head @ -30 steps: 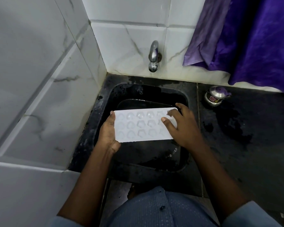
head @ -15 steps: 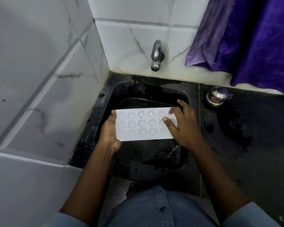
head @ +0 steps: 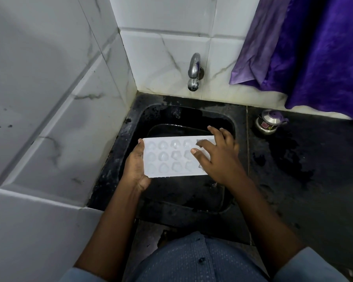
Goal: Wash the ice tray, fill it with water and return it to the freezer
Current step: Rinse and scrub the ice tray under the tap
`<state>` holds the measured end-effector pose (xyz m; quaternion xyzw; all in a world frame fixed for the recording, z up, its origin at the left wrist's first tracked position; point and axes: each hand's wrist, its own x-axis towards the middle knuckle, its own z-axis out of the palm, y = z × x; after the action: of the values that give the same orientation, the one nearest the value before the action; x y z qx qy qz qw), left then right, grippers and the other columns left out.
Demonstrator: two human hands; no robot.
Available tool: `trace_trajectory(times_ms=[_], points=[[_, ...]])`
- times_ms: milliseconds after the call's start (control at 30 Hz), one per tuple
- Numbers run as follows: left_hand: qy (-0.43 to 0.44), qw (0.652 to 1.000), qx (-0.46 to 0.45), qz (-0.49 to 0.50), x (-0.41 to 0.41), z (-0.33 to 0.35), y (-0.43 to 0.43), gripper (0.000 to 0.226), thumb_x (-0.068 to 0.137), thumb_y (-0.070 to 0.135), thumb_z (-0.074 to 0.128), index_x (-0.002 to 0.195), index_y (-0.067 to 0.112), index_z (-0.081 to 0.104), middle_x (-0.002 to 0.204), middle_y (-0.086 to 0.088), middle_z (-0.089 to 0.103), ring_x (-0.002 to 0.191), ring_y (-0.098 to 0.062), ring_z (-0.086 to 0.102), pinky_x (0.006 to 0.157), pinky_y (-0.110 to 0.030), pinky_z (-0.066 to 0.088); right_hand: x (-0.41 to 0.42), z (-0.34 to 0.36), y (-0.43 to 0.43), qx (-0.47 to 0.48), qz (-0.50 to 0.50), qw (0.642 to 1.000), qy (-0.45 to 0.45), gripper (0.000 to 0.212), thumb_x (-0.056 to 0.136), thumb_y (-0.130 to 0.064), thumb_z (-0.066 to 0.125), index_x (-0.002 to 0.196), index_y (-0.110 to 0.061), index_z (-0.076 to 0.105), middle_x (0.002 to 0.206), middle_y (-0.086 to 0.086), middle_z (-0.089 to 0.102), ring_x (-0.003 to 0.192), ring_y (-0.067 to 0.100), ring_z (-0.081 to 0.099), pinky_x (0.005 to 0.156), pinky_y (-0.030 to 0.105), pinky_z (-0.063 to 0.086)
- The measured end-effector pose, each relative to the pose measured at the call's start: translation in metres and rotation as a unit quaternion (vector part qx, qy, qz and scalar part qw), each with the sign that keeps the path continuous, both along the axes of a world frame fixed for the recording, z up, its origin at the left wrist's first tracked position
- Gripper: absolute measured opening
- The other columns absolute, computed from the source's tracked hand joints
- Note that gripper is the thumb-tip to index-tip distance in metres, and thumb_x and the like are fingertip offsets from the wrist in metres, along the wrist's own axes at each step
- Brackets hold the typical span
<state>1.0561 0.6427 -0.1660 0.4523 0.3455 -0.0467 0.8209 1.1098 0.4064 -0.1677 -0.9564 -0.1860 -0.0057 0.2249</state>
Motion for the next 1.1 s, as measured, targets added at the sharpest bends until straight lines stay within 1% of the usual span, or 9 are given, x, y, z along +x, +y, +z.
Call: trace_trajectory(times_ms=[100, 200, 300, 367, 633, 767, 833, 967, 1100], points=[[-0.002, 1.0, -0.006, -0.003, -0.0014, 0.0014, -0.0018, 0.062, 0.109, 0.059, 0.039, 0.131, 0.01, 0.069, 0.122, -0.017, 0.077, 0.104, -0.038, 0.077, 0.076, -0.048, 0.063, -0.0004, -0.0005, 0.0017, -0.003, 0.001, 1.0, 0.002, 0.058, 0.097, -0.073, 0.033, 0.123, -0.035, 0.068, 0.168, -0.002, 0.027, 0.155, 0.027, 0.011, 0.118, 0.056, 0.017], [-0.002, 1.0, -0.008, -0.005, -0.002, 0.0002, -0.0018, 0.063, 0.109, 0.059, 0.039, 0.133, 0.009, 0.068, 0.121, -0.018, 0.077, 0.102, -0.037, 0.078, 0.075, -0.047, 0.063, -0.0006, 0.0005, 0.0011, 0.01, -0.006, 1.0, -0.005, 0.055, 0.097, -0.071, 0.034, 0.119, -0.034, 0.069, 0.168, -0.001, 0.027, 0.154, 0.027, 0.012, 0.118, 0.057, 0.018], [-0.006, 1.0, -0.01, -0.007, -0.0017, -0.0001, 0.0001, 0.063, 0.109, 0.06, 0.038, 0.132, 0.009, 0.068, 0.122, -0.018, 0.077, 0.101, -0.037, 0.078, 0.072, -0.047, 0.064, -0.0017, 0.0012, 0.001, 0.016, -0.007, 1.0, 0.001, 0.059, 0.097, -0.072, 0.034, 0.123, -0.034, 0.069, 0.169, -0.002, 0.026, 0.154, 0.027, 0.012, 0.117, 0.057, 0.019], [-0.006, 1.0, -0.008, -0.007, -0.0007, 0.0, 0.0004, 0.063, 0.109, 0.06, 0.038, 0.13, 0.009, 0.069, 0.122, -0.018, 0.077, 0.101, -0.038, 0.077, 0.073, -0.048, 0.063, -0.002, 0.0009, 0.002, 0.014, -0.003, 1.0, 0.005, 0.061, 0.096, -0.073, 0.033, 0.126, -0.033, 0.069, 0.168, -0.002, 0.027, 0.154, 0.027, 0.013, 0.117, 0.057, 0.02], [-0.015, 1.0, -0.017, -0.012, 0.0001, -0.0004, 0.0, 0.063, 0.108, 0.06, 0.038, 0.126, 0.01, 0.071, 0.121, -0.018, 0.077, 0.099, -0.037, 0.078, 0.072, -0.049, 0.064, -0.0009, 0.0002, 0.0012, 0.023, -0.007, 1.0, 0.002, 0.055, 0.098, -0.071, 0.035, 0.124, -0.035, 0.067, 0.169, -0.002, 0.025, 0.154, 0.027, 0.013, 0.118, 0.059, 0.022], [-0.017, 1.0, -0.016, -0.012, 0.0026, -0.0005, 0.0001, 0.062, 0.108, 0.06, 0.037, 0.124, 0.01, 0.071, 0.12, -0.018, 0.078, 0.1, -0.038, 0.078, 0.077, -0.05, 0.063, 0.0006, 0.0024, -0.0004, 0.007, -0.004, 1.0, 0.015, 0.063, 0.096, -0.075, 0.03, 0.13, -0.036, 0.066, 0.169, -0.004, 0.024, 0.154, 0.026, 0.012, 0.118, 0.06, 0.022], [-0.012, 1.0, -0.014, -0.01, 0.0031, -0.0015, -0.0001, 0.063, 0.108, 0.062, 0.038, 0.126, 0.011, 0.071, 0.122, -0.018, 0.077, 0.103, -0.039, 0.077, 0.08, -0.051, 0.061, 0.0014, 0.0021, -0.0007, 0.005, -0.003, 1.0, 0.016, 0.063, 0.096, -0.075, 0.03, 0.129, -0.036, 0.066, 0.169, -0.004, 0.025, 0.154, 0.027, 0.013, 0.118, 0.06, 0.023], [-0.007, 1.0, -0.016, -0.004, 0.003, -0.0038, 0.0004, 0.064, 0.107, 0.062, 0.039, 0.131, 0.011, 0.069, 0.125, -0.018, 0.076, 0.108, -0.04, 0.075, 0.08, -0.051, 0.062, 0.0013, 0.0012, -0.0012, 0.009, -0.005, 1.0, 0.006, 0.057, 0.096, -0.074, 0.032, 0.123, -0.037, 0.064, 0.168, -0.004, 0.024, 0.154, 0.027, 0.015, 0.117, 0.059, 0.025], [-0.005, 1.0, -0.021, -0.006, 0.0039, -0.0054, 0.0005, 0.066, 0.107, 0.063, 0.038, 0.134, 0.011, 0.068, 0.126, -0.018, 0.075, 0.11, -0.04, 0.074, 0.081, -0.052, 0.062, 0.001, 0.0024, -0.0006, -0.002, -0.005, 1.0, 0.013, 0.062, 0.095, -0.076, 0.03, 0.127, -0.037, 0.066, 0.169, -0.004, 0.024, 0.153, 0.027, 0.014, 0.117, 0.059, 0.024]])
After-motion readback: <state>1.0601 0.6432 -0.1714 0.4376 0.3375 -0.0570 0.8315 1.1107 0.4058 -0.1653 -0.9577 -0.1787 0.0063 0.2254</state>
